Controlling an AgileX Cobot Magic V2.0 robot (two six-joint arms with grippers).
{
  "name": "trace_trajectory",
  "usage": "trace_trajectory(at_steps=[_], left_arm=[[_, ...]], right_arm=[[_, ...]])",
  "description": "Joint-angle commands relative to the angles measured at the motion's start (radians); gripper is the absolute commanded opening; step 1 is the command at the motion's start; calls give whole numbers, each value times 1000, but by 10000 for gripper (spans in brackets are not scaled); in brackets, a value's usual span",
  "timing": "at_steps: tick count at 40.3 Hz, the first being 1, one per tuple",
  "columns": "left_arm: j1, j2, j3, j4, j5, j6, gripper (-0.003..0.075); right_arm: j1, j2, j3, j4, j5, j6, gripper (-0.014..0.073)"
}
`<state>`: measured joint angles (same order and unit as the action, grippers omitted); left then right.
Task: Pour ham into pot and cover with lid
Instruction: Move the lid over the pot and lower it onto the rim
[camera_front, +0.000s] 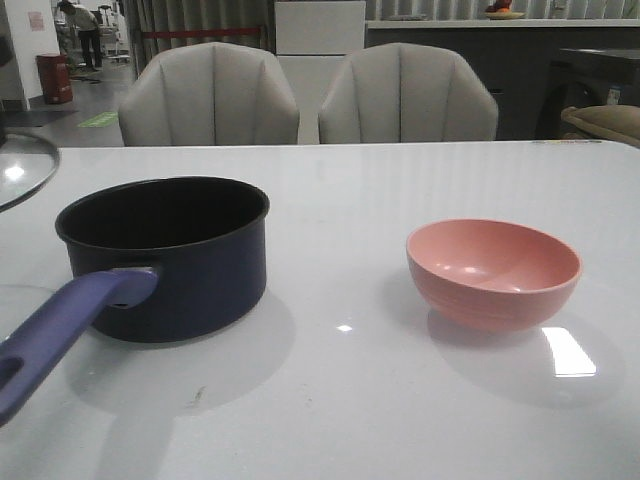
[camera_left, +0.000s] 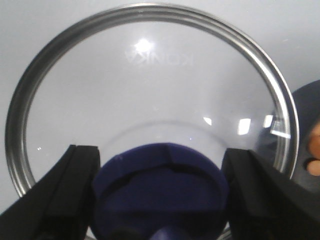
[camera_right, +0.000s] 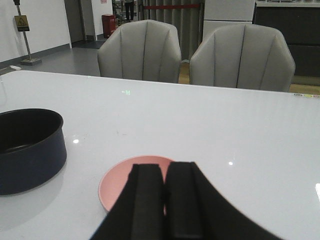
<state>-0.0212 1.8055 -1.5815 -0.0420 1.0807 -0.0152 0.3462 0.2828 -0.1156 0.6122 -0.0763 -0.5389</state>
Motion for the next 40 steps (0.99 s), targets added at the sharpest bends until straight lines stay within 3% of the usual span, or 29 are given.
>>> trace_trajectory(at_steps=[1,10,17,40], left_arm=[[-84,-63,-88,-16,-8,15,257],[-304,-41,-153,-7,13,31,257],[-396,25,-177,14,57,31,257],[-435,105,-236,28,131,29,262]], right_arm=[[1,7,-30,-2,-62,-5,149],[1,7,-30,-2,-62,-5,149],[1,7,-30,-2,-62,-5,149],[1,7,-30,-2,-62,-5,149]])
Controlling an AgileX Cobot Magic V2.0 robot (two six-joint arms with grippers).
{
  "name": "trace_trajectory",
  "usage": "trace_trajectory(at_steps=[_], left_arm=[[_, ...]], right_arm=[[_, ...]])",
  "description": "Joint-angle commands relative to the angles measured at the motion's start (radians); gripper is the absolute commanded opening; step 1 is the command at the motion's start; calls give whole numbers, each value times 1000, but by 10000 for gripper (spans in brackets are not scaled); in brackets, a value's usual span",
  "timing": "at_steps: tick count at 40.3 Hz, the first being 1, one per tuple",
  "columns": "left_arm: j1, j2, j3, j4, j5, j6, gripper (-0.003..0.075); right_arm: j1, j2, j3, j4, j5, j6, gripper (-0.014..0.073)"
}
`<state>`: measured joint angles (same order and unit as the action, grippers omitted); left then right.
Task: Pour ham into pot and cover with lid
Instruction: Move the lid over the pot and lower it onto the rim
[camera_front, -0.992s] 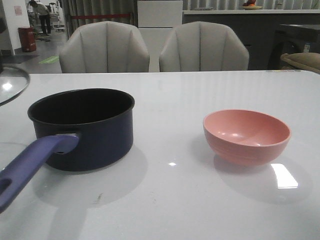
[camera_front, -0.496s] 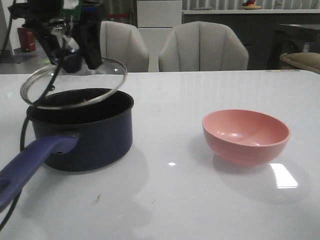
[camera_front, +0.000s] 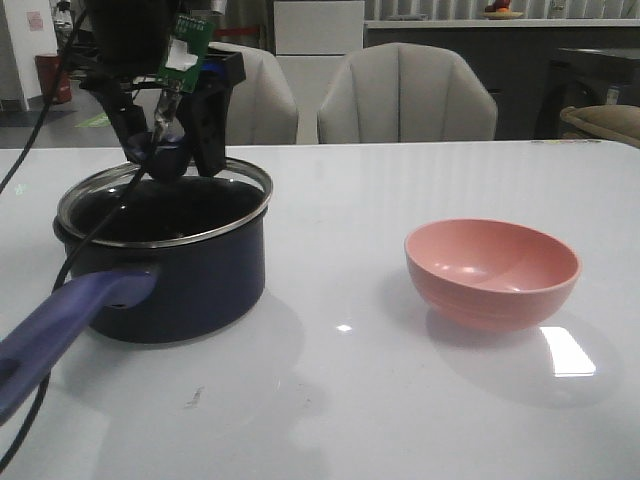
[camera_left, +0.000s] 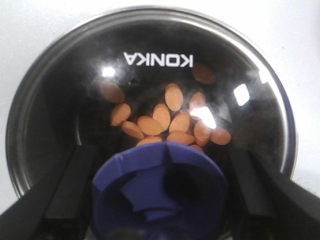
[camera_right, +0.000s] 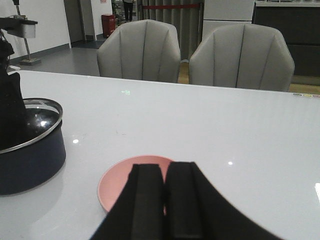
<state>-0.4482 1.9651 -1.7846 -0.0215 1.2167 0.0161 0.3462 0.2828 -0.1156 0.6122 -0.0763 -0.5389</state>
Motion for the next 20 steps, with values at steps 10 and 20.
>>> trace_trajectory(at_steps=[10,20], left_arm=[[-8,-50,-33,15,-4,-3,262],[1,-22,-33,14,-8,-4,346]], right_arm=[[1,7,-30,-2,-62,-5,149],[1,7,-30,-2,-62,-5,149]])
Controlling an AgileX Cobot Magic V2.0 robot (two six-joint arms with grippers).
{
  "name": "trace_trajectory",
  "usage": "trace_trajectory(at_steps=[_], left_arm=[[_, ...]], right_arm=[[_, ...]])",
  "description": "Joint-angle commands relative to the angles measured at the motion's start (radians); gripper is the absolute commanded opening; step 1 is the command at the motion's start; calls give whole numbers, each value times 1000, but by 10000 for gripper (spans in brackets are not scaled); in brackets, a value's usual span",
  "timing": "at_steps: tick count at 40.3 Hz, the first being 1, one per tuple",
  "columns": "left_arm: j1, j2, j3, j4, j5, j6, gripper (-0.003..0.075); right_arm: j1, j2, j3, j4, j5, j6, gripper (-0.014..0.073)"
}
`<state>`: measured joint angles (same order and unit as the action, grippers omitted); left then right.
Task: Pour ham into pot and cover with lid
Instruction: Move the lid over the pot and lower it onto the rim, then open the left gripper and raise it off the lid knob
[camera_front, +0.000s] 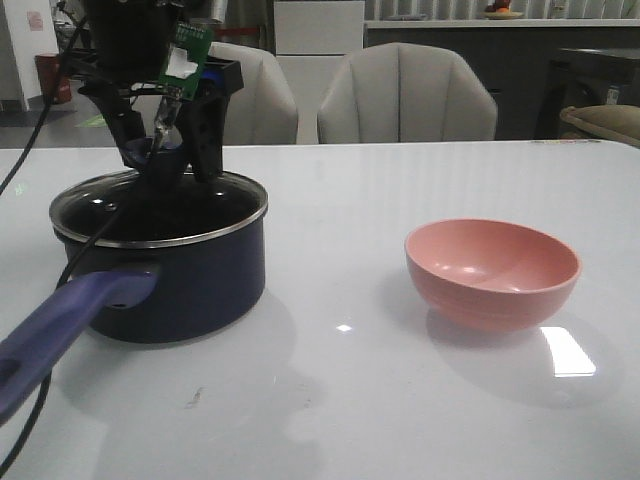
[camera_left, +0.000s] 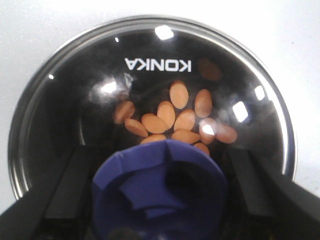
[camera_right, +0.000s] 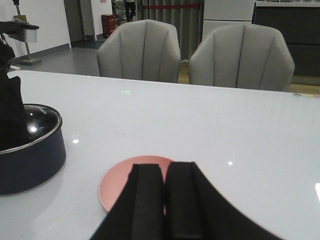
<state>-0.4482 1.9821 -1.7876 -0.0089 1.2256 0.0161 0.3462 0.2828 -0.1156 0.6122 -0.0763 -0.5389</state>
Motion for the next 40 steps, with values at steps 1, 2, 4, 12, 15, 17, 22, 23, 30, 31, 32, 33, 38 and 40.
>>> trace_trajectory(at_steps=[1,2,4,12,15,17,22,23,30,31,32,33,38,40], left_arm=[[1,-37,-30,1,-18,-4,378],[1,-37,-30,1,-23,-4,404],[1,-37,-30,1,-35,-4,468],[1,-37,-55,9,-42,-4,592],[1,-37,-81,9,-33,-4,592],[1,-37,-98,16,-23,-4,592],[1,-37,-151,30,29,-4,591],[1,-39,-163,32,43,-4,588],[1,-87,-170,-3,43,-4,582],[1,-99,-167,-16,43,-4,582],[1,-110,-166,-29,43,-4,582],[1,-124,-158,-35,43,-4,582],[1,-195,-128,-46,43,-4,582],[1,-229,-106,-46,33,-4,582]], right_arm=[[1,7,-30,-2,-62,-5,149],[1,7,-30,-2,-62,-5,149],[1,7,-30,-2,-62,-5,149],[1,7,-30,-2,-62,-5,149],[1,7,-30,-2,-62,-5,149],[1,7,-30,-2,-62,-5,149],[1,7,-30,-2,-62,-5,149],[1,7,-30,-2,-62,-5,149],[1,7,-30,-2,-62,-5,149],[1,7,-30,-2,-62,-5,149],[1,7,-30,-2,-62,-5,149],[1,7,-30,-2,-62,-5,149],[1,7,-30,-2,-62,-5,149],[1,7,-30,-2,-62,-5,149]])
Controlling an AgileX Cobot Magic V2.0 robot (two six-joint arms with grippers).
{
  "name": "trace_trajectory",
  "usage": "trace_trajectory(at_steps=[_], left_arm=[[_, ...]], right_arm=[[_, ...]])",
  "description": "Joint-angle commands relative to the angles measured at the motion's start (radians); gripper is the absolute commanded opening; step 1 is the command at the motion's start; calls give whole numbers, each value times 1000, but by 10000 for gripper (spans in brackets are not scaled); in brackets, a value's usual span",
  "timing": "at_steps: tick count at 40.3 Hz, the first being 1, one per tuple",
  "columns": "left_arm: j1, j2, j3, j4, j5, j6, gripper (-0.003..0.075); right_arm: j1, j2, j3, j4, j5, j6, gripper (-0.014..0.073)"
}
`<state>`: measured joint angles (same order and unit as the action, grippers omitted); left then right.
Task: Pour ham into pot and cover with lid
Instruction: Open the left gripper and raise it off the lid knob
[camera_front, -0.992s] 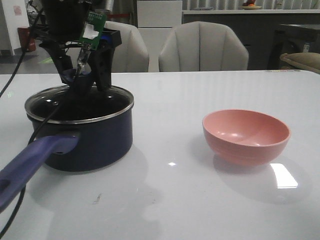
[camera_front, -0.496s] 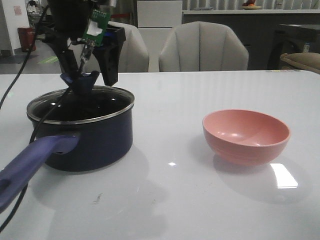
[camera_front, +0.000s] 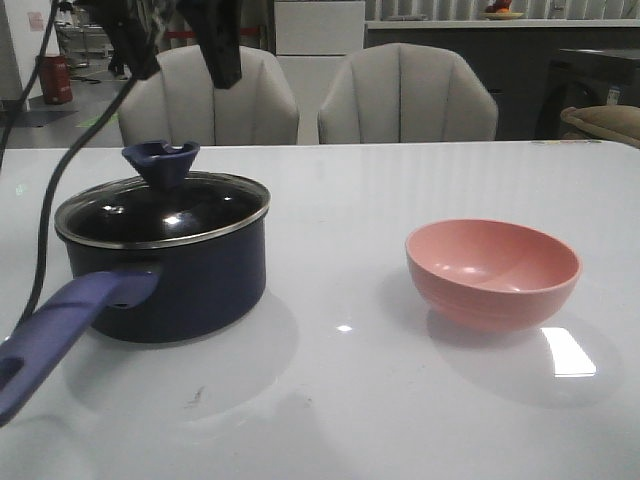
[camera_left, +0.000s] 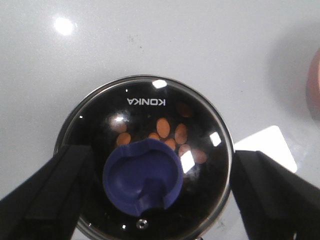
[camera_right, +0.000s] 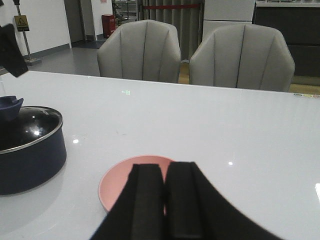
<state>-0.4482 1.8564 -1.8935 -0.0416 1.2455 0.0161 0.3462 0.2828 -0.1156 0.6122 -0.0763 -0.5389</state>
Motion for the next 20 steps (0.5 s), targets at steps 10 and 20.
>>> trace_trajectory(at_steps=[10,20], left_arm=[[-11,-324,254,-18,-156,-1,582],[-11,-564,590,-18,-367,-1,582]], right_arm=[[1,7,-30,-2,-62,-5,149],[1,7,-30,-2,-62,-5,149]])
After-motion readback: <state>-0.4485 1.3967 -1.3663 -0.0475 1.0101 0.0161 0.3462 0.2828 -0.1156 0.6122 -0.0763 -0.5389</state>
